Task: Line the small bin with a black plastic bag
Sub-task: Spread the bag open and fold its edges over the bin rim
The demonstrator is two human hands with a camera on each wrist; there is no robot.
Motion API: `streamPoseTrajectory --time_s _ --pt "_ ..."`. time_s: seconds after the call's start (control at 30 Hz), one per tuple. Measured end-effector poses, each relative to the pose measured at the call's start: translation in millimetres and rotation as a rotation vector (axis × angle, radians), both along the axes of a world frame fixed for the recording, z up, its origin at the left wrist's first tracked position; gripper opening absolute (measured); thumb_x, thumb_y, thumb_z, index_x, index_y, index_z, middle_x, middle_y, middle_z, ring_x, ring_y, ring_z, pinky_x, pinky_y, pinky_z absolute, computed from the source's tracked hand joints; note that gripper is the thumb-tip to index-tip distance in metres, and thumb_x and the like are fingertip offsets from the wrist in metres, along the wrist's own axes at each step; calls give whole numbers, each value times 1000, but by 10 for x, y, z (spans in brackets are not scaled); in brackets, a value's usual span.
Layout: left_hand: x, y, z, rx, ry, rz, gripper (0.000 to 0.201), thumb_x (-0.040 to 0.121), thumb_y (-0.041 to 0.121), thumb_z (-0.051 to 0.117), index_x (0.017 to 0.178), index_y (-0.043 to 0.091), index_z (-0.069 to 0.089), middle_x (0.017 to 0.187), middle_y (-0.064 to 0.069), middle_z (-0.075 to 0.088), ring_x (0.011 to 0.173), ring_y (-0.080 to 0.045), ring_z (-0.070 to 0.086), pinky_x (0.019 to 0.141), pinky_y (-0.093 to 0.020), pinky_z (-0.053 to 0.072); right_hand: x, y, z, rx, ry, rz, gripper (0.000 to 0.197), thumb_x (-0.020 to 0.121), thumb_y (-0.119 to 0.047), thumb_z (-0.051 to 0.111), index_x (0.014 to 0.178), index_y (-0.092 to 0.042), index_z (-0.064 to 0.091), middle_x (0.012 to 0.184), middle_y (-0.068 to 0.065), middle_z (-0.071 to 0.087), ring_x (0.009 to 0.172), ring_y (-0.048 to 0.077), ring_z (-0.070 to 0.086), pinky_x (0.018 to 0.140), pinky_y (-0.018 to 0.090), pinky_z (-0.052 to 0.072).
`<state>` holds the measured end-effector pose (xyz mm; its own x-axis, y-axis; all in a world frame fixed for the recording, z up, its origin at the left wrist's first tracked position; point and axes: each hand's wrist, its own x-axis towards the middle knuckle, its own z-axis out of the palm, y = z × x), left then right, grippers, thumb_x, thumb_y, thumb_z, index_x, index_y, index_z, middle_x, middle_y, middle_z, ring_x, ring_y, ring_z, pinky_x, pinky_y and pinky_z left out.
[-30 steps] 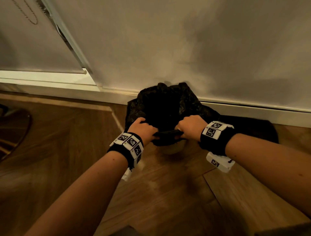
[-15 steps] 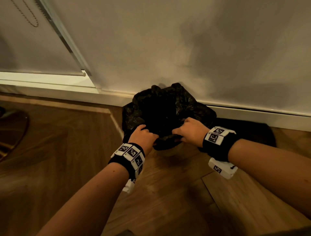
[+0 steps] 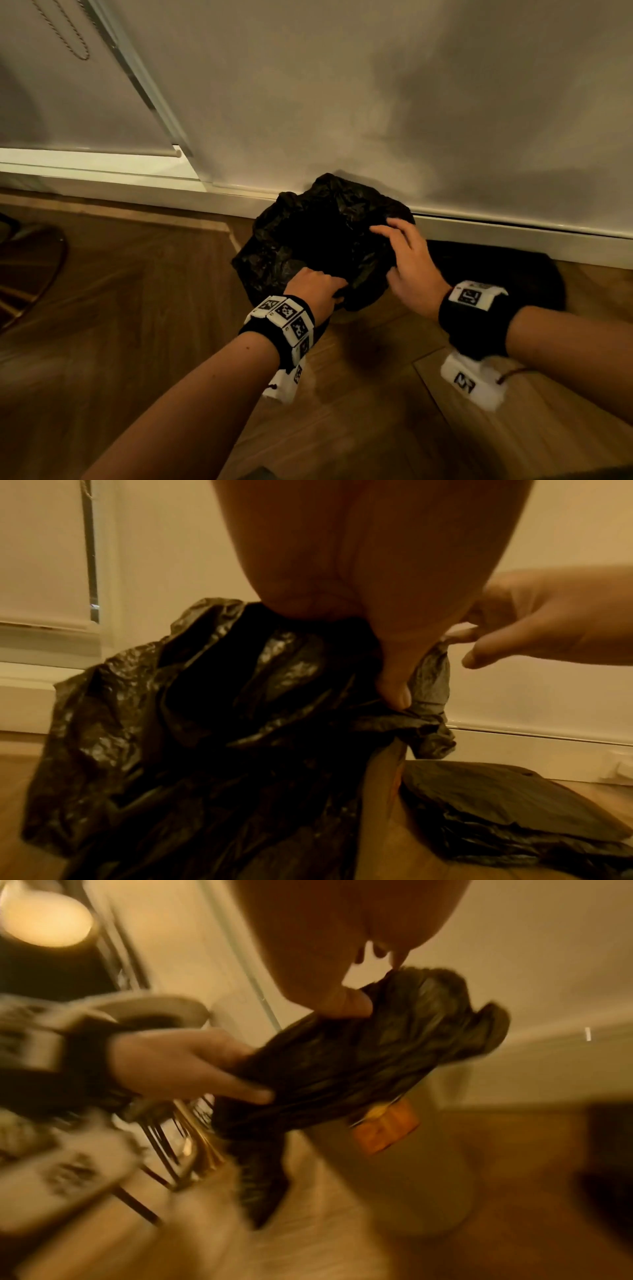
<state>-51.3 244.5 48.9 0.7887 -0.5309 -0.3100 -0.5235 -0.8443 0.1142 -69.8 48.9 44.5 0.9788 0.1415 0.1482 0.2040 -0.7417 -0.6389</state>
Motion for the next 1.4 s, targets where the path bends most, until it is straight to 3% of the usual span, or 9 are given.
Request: streamPoseTrajectory --time_s 0.17,0.33,0.43,0.57,0.7,0.8,0.93,1.17,1.4 --pt "-17 -196 9 -155 24 68 37 91 28 55 128 22 54 125 -6 61 115 -24 55 98 -35 42 -33 497 100 631 242 -372 78 93 -12 56 152 -15 6 159 8 10 147 20 12 121 35 14" --pt "-33 162 262 -733 225 328 32 84 18 70 116 20 65 109 0 70 100 -10 64 90 -17 46 139 613 54 575 307 -490 85 89 6 46 152 -17 -7 161 9 2 148 24 12 119 31 14" --pt "4 472 343 -1072 243 708 4 87 15 66 89 17 69 81 -2 69 76 -12 63 72 -23 52 293 471 65 591 412 -463 80 94 -6 46 152 -23 -6 157 9 24 137 32 36 112 43 34" --pt "-33 715 286 -851 565 1099 50 89 51 54 72 5 66 60 -11 67 61 -26 63 57 -32 53 282 347 105 738 397 -527 71 87 -21 59 148 -22 23 137 5 52 119 28 54 101 48 46" --pt "-130 722 -30 -742 934 1202 104 64 92 33 109 3 63 97 -22 72 83 -36 71 79 -42 57 -83 543 -21 805 409 -927 77 81 -41 69 142 -10 34 141 10 38 125 31 45 105 45 40" --pt "-138 664 -218 -957 1055 1277 119 40 102 35 124 19 55 112 -18 69 96 -41 68 107 -58 33 -399 849 -119 1025 555 -979 75 68 -57 73 121 -11 47 127 9 50 106 27 56 87 41 51" --pt "-190 448 -161 -1183 1048 1346 98 67 88 39 124 9 52 116 -16 64 97 -34 68 81 -45 54 -386 943 -107 1335 894 -752 59 76 -56 69 115 -14 55 103 6 64 64 17 56 45 25 40" --pt "-225 361 -105 -1429 958 1379 22 90 35 60 93 13 63 70 2 65 82 -16 62 78 -32 51 -367 825 -163 1690 699 -673 39 85 -10 69 121 -1 57 115 16 66 92 23 67 65 28 60" --pt "-165 447 -114 -1782 1000 1433 43 103 24 30 141 6 38 130 -14 55 115 -31 54 96 -45 38 -466 703 -248 2017 744 -507 50 93 -35 54 134 -9 47 134 17 55 119 27 55 89 39 55"
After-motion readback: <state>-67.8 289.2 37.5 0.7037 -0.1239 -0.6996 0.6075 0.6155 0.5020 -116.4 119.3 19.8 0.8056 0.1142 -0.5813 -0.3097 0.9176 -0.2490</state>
